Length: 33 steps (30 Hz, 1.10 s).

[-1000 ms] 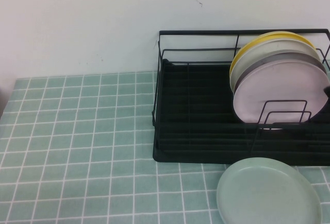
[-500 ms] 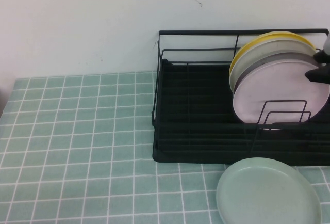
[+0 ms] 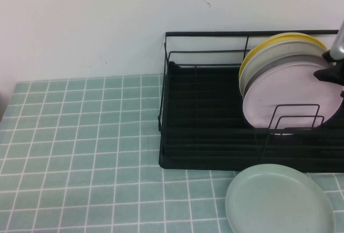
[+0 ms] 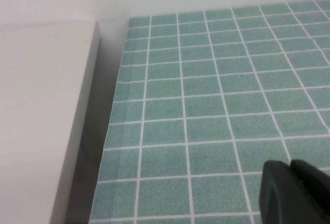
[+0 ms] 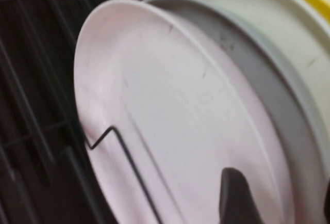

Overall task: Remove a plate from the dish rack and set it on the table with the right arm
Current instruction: Grasp the plate from the shelf

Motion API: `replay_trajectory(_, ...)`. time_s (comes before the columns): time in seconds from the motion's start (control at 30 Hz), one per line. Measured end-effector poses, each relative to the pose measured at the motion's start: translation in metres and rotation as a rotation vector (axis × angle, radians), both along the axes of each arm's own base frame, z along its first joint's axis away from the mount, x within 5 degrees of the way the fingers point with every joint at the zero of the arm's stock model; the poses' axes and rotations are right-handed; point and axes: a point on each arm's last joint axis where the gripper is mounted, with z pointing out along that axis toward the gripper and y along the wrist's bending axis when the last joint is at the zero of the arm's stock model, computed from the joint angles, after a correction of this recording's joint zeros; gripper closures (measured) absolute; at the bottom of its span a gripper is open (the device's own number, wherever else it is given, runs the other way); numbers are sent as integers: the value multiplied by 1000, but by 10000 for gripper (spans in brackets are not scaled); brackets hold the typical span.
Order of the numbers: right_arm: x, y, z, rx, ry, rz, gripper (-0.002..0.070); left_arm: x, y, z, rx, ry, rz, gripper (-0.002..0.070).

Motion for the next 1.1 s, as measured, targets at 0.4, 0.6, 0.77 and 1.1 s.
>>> replay_trajectory(0.4, 10, 3, -7, 37, -32, 26, 330, 0, 0, 0, 0, 0, 0, 678)
replay_trajectory(0.6, 9, 3, -5, 34, -41, 25, 332, 0, 0, 0, 0, 0, 0, 678)
replay_trajectory(0.77, 6, 3, 4, 29, -66, 27, 332, 0, 0, 0, 0, 0, 0, 678)
replay_trajectory(1.1, -4, 7, 14, 23, -60, 91, 333, 0, 0, 0, 0, 0, 0, 678)
